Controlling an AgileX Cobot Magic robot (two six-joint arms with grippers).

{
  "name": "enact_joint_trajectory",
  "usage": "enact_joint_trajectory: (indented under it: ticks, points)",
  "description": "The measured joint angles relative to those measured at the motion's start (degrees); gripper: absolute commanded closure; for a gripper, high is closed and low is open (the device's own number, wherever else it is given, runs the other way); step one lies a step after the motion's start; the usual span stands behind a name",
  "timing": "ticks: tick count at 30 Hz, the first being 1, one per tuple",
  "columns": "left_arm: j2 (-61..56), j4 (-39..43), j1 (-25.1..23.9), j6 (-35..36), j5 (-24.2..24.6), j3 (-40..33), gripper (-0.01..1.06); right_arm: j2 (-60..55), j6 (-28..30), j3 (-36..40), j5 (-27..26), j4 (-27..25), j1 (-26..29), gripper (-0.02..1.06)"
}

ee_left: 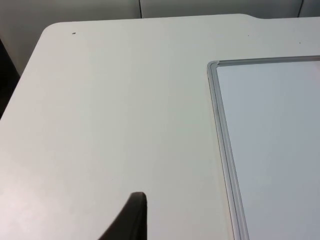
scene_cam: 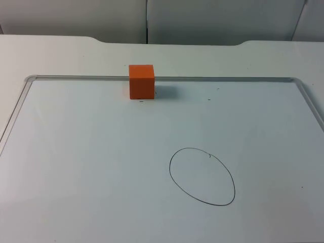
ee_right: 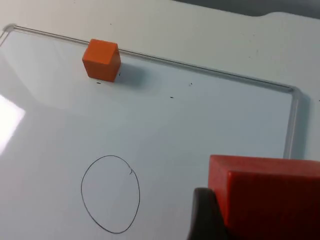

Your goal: Pick up one cube with the left hand and another cube with the right hand. First place the cube in the right hand at the target position, then stack the cube in the left hand on top.

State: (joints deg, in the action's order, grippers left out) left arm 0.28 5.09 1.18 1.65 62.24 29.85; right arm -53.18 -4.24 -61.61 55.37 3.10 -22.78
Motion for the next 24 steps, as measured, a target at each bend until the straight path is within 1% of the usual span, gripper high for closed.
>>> enact_joint_trajectory:
  ticks: [3, 7, 10, 11, 12, 13, 17, 18, 21, 23, 24]
  points:
    - [-0.1, -0.8, 0.0, -0.3, -0.1, 0.0, 0.00, 0.0, 0.0, 0.7, -1.0, 0.0, 0.0, 1.05]
    - [0.0, -3.6, 0.0, -2.0, -1.4, 2.3, 0.00, 0.0, 0.0, 0.7, -2.4, 0.0, 0.0, 1.05]
    - [4.2, -9.2, 0.0, -5.5, -6.1, 6.6, 0.00, 0.0, 0.0, 0.7, -3.1, -0.1, 0.0, 1.05]
    - [5.2, -10.3, 0.0, -6.1, -6.9, 7.2, 0.00, 0.0, 0.0, 0.7, -3.1, -0.1, 0.0, 1.05]
    - [8.3, -13.4, 0.0, -9.0, -9.3, 8.6, 0.00, 0.0, 0.0, 0.7, -3.1, -0.1, 0.0, 1.05]
    - [8.3, -13.4, 0.0, -9.0, -9.3, 8.6, 0.00, 0.0, 0.0, 0.7, -3.1, -0.1, 0.0, 1.05]
    - [19.4, -20.7, 0.0, -17.8, -15.9, 13.2, 0.00, 0.0, 0.0, 0.7, -3.7, -0.1, 0.0, 1.05]
    - [19.4, -20.7, 0.0, -17.8, -15.9, 13.2, 0.00, 0.0, 0.0, 0.7, -3.7, -0.1, 0.0, 1.05]
    - [28.8, -24.1, 0.0, -22.0, -20.0, 18.1, 0.00, 0.0, 0.0, 0.7, -5.2, -0.1, 0.0, 1.05]
    - [36.0, -26.2, 0.0, -23.0, -21.6, 21.7, 0.00, 0.0, 0.0, 0.7, -6.2, -0.1, 0.0, 1.05]
    - [36.0, -26.2, 0.0, -23.0, -21.6, 21.7, 0.00, 0.0, 0.0, 0.7, -6.2, -0.1, 0.0, 1.05]
